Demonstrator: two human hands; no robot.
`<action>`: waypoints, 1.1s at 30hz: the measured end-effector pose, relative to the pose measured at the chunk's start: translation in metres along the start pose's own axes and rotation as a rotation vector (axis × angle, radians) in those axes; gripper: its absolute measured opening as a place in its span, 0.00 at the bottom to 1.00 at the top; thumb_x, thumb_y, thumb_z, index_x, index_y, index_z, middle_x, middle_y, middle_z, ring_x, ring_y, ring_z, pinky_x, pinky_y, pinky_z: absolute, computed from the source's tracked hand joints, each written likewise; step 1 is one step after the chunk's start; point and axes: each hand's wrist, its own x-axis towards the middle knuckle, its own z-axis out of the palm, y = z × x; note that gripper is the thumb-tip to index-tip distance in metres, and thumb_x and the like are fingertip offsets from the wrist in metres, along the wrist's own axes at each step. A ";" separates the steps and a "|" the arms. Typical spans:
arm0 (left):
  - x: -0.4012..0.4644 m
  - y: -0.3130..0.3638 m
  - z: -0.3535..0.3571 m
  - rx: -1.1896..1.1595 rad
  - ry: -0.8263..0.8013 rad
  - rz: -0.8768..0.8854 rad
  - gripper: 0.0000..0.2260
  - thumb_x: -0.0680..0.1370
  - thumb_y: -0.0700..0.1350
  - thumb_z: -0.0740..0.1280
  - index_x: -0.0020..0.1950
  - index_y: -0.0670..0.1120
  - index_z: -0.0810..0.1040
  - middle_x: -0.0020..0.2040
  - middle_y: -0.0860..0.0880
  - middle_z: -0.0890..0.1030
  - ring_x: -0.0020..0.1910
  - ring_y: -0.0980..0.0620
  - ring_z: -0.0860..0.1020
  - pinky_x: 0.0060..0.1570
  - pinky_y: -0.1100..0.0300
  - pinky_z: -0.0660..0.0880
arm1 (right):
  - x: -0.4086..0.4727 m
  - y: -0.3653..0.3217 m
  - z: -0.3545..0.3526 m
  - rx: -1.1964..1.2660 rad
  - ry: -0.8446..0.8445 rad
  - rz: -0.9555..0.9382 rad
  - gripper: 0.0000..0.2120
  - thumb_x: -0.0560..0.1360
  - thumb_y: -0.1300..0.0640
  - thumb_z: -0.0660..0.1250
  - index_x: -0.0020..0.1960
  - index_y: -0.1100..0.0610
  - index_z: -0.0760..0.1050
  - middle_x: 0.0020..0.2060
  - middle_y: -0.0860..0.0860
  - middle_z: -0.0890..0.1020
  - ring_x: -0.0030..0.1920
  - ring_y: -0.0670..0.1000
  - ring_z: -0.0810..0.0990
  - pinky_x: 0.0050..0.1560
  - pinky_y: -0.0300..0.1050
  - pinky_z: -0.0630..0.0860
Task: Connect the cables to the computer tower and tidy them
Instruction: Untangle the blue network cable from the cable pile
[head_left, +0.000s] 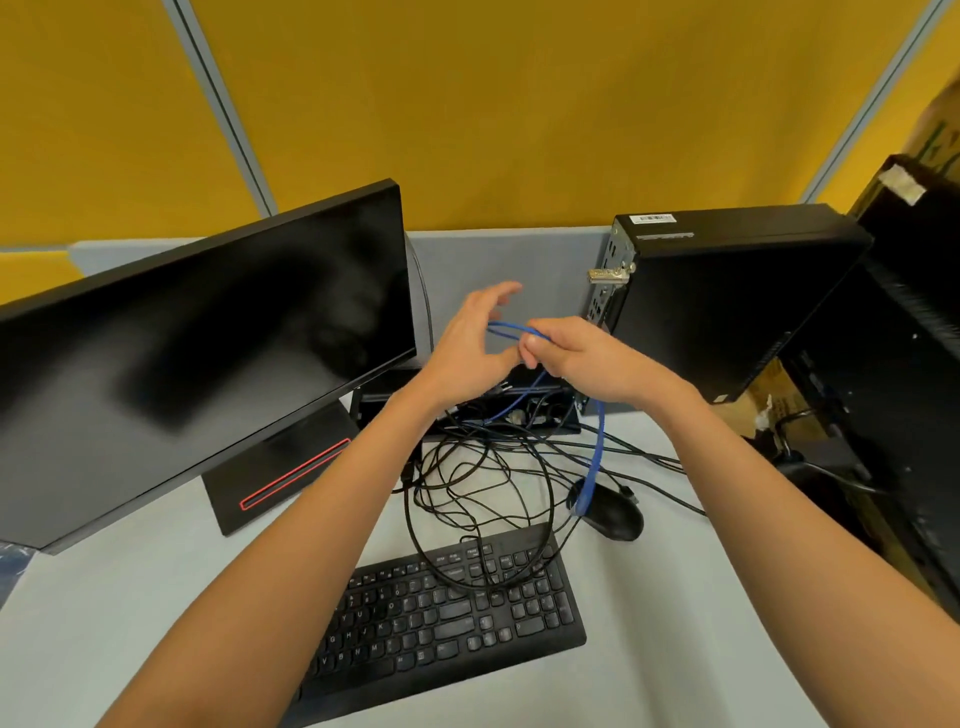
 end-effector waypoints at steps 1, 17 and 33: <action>0.002 0.000 0.002 0.015 -0.017 -0.003 0.10 0.76 0.43 0.68 0.56 0.51 0.76 0.54 0.54 0.77 0.54 0.59 0.74 0.54 0.64 0.69 | -0.001 -0.002 -0.002 -0.019 -0.007 -0.034 0.14 0.83 0.55 0.54 0.43 0.58 0.72 0.29 0.50 0.68 0.29 0.45 0.65 0.32 0.39 0.62; 0.015 -0.020 -0.091 -0.124 0.664 -0.273 0.25 0.76 0.53 0.68 0.26 0.46 0.61 0.24 0.49 0.61 0.23 0.53 0.60 0.32 0.62 0.67 | -0.048 0.104 -0.037 -0.067 0.665 0.462 0.13 0.76 0.53 0.66 0.34 0.55 0.78 0.27 0.50 0.76 0.31 0.47 0.73 0.34 0.42 0.68; -0.028 0.014 0.051 -0.500 -0.155 -0.310 0.11 0.71 0.43 0.56 0.31 0.42 0.70 0.26 0.52 0.69 0.25 0.58 0.66 0.32 0.64 0.68 | -0.017 0.056 -0.015 0.100 0.000 0.341 0.09 0.75 0.58 0.69 0.53 0.48 0.78 0.43 0.51 0.76 0.42 0.49 0.77 0.45 0.44 0.74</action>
